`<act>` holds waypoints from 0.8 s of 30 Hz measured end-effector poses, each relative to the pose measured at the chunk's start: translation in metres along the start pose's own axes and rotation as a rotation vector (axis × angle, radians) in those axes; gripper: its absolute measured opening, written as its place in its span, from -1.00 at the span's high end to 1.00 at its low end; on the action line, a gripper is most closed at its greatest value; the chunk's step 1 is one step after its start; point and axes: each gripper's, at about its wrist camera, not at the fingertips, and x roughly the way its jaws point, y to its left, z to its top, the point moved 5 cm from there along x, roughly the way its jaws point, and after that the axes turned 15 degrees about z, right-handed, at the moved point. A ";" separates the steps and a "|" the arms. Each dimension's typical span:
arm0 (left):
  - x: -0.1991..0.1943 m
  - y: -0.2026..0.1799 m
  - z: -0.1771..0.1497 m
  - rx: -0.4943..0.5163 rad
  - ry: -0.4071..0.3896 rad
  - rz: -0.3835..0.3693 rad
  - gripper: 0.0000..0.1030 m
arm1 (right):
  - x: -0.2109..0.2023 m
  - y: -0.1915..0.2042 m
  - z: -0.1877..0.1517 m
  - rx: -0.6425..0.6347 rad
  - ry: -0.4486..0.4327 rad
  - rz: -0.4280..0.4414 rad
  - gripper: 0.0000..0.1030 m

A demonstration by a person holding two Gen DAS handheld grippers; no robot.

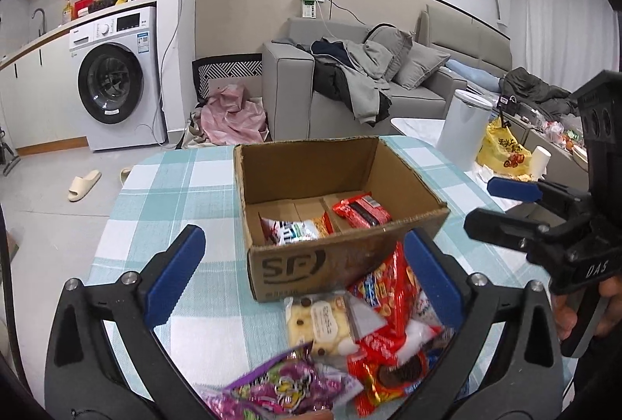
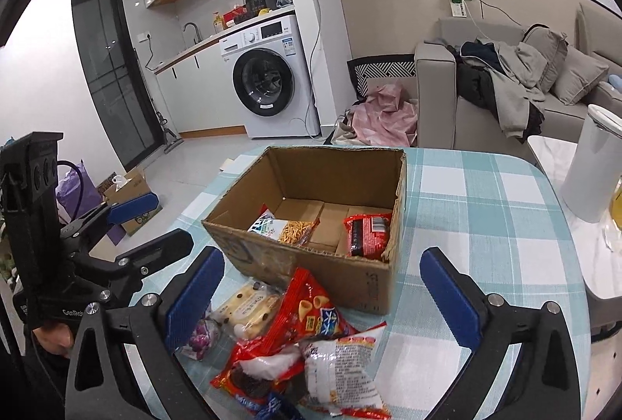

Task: Organize snacks
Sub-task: 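Move the right gripper to the blue Oreo pack and close on it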

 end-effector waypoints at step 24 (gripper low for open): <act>-0.067 -0.002 -0.061 0.008 0.021 -0.010 -0.97 | -0.028 0.031 -0.061 0.045 0.056 0.025 -0.99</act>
